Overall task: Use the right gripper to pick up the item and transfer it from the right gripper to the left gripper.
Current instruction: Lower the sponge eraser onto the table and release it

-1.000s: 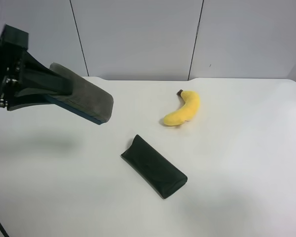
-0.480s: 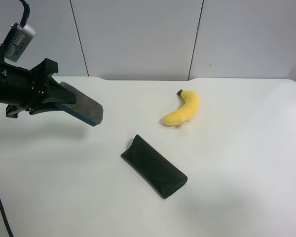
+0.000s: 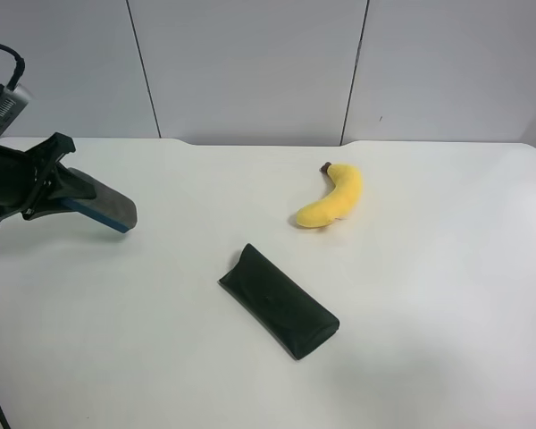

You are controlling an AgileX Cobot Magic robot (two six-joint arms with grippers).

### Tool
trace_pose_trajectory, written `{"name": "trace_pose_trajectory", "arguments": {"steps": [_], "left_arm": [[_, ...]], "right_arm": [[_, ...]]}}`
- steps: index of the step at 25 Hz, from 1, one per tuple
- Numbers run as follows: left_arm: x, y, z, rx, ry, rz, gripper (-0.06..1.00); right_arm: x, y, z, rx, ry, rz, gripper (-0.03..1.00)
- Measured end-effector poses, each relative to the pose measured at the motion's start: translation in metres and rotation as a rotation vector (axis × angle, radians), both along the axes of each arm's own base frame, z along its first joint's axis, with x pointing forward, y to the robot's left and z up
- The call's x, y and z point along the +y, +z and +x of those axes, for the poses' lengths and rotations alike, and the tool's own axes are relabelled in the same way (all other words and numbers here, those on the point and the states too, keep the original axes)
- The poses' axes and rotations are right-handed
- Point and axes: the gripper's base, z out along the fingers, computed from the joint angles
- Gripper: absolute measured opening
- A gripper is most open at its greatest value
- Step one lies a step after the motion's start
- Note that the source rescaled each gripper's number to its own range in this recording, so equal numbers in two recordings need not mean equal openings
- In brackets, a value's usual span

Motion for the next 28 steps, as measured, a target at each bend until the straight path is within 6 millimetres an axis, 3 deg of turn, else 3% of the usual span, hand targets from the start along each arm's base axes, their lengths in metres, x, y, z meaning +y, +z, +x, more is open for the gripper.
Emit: {"name": "trace_pose_trajectory", "arguments": {"steps": [7, 17, 18, 22, 23, 25, 28], "left_arm": [[0.003, -0.017, 0.003, 0.050, 0.013, 0.013, 0.00], [0.004, -0.017, 0.003, 0.049, 0.018, 0.022, 0.01], [0.004, -0.017, 0.004, 0.048, 0.020, 0.024, 0.08], [0.009, -0.018, 0.005, 0.040, 0.054, 0.063, 0.78], [0.010, -0.018, 0.005, 0.038, 0.064, 0.074, 0.88], [0.011, -0.018, 0.006, 0.037, 0.070, 0.080, 0.96], [0.011, -0.018, 0.006, 0.036, 0.073, 0.084, 0.99]], "right_arm": [[0.000, 0.000, 0.000, 0.000, 0.000, 0.000, 0.99], [0.000, 0.000, 0.000, 0.000, 0.000, 0.000, 1.00], [0.000, 0.000, 0.000, 0.000, 0.000, 0.000, 1.00], [0.000, 0.000, 0.000, 0.000, 0.000, 0.000, 1.00], [0.000, 0.000, 0.000, 0.000, 0.000, 0.000, 1.00], [0.000, 0.000, 0.000, 0.000, 0.000, 0.000, 1.00], [0.000, 0.000, 0.000, 0.000, 0.000, 0.000, 1.00]]}}
